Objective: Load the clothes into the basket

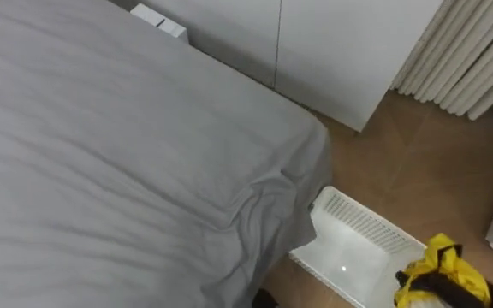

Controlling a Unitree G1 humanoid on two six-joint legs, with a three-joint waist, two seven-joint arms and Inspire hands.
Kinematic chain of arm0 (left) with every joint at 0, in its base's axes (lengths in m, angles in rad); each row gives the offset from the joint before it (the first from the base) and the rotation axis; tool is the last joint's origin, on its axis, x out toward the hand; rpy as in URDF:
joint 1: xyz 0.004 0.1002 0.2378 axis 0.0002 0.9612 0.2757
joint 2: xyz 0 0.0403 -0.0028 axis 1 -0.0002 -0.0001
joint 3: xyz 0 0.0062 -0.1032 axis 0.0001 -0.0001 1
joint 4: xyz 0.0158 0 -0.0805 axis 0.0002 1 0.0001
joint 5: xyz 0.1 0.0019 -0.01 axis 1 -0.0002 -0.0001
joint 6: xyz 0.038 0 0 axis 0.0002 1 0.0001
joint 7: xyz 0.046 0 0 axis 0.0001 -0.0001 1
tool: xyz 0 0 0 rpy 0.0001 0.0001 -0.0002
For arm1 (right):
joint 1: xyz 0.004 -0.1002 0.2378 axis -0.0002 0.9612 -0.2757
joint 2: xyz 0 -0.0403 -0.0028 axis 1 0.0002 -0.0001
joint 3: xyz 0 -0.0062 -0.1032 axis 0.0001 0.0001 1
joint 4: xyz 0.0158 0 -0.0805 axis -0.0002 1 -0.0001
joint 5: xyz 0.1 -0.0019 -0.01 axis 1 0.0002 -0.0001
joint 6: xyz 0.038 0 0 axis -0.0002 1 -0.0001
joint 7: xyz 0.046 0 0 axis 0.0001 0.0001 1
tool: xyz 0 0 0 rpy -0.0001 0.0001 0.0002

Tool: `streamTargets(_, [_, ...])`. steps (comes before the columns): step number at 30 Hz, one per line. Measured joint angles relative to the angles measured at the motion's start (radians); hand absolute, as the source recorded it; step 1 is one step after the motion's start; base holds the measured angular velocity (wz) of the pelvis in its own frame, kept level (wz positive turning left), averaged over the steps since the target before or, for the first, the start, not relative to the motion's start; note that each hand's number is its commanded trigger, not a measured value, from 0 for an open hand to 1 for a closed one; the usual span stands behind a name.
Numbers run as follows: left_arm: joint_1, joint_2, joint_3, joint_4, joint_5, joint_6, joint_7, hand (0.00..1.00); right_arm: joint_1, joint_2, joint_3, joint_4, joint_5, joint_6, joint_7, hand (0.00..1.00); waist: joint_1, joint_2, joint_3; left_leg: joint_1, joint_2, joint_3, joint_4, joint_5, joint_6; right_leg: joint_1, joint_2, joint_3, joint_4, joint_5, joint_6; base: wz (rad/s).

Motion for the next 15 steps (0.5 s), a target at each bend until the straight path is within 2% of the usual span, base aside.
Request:
streamTargets(4, [-0.019, 0.000, -0.026, 0.012, -0.016, -0.009, 0.000, 0.00, -0.057, -0.012, 0.000, 0.070, -0.002, -0.013, -0.014, 1.00, 0.001, 0.009, -0.0021, -0.028, -0.010, 0.000, 0.000, 0.005, 0.009, -0.027, -0.006, 0.000, 0.007, 0.004, 0.006, -0.02])
streamTargets(8, [-0.022, 0.001, -0.060, 0.012, -0.053, -0.040, -0.001, 0.00, -0.095, -0.035, 0.000, 0.116, -0.002, -0.035, -0.035, 1.00, 0.006, 0.015, -0.0025, -0.047, -0.017, -0.002, 0.001, 0.009, 0.017, -0.059, -0.016, 0.000, 0.032, -0.003, 0.012, 0.04])
streamTargets(9, [-0.027, 0.001, -0.075, 0.014, -0.054, -0.043, -0.001, 0.00, -0.106, -0.037, 0.001, 0.123, -0.001, -0.037, -0.042, 1.00, 0.009, 0.015, -0.0023, -0.053, -0.027, -0.003, 0.001, 0.010, 0.018, -0.066, -0.019, 0.000, 0.042, -0.008, 0.015, 0.05])
streamTargets(10, [-0.029, 0.001, -0.078, 0.016, -0.054, -0.045, -0.001, 0.00, -0.108, -0.037, 0.003, 0.127, 0.000, -0.037, -0.045, 0.89, 0.010, 0.015, -0.0019, -0.053, -0.030, -0.005, 0.001, 0.010, 0.019, -0.070, -0.020, 0.000, 0.049, -0.012, 0.016, 0.07])
streamTargets(11, [-0.030, 0.001, -0.084, 0.016, -0.055, -0.051, -0.002, 0.00, -0.113, -0.037, 0.006, 0.135, 0.002, -0.038, -0.045, 0.54, 0.010, 0.015, -0.0019, -0.057, -0.033, -0.007, 0.001, 0.011, 0.021, -0.077, -0.022, 0.000, 0.058, -0.015, 0.016, 0.07])
streamTargets(12, [-0.031, 0.001, -0.085, 0.016, -0.055, -0.057, -0.004, 0.00, -0.130, -0.037, 0.008, 0.150, 0.002, -0.039, -0.045, 0.00, 0.011, 0.013, -0.0012, -0.063, -0.035, -0.011, 0.001, 0.011, 0.023, -0.085, -0.025, -0.001, 0.067, -0.019, 0.017, 0.11])
streamTargets(15, [-0.038, 0.004, -0.094, 0.017, -0.055, -0.062, -0.006, 0.00, -0.161, -0.042, 0.013, 0.208, 0.004, -0.042, -0.049, 0.00, 0.011, 0.012, -0.0004, -0.072, -0.046, -0.054, 0.001, 0.015, 0.030, -0.086, -0.032, -0.014, 0.067, -0.024, 0.022, 0.14])
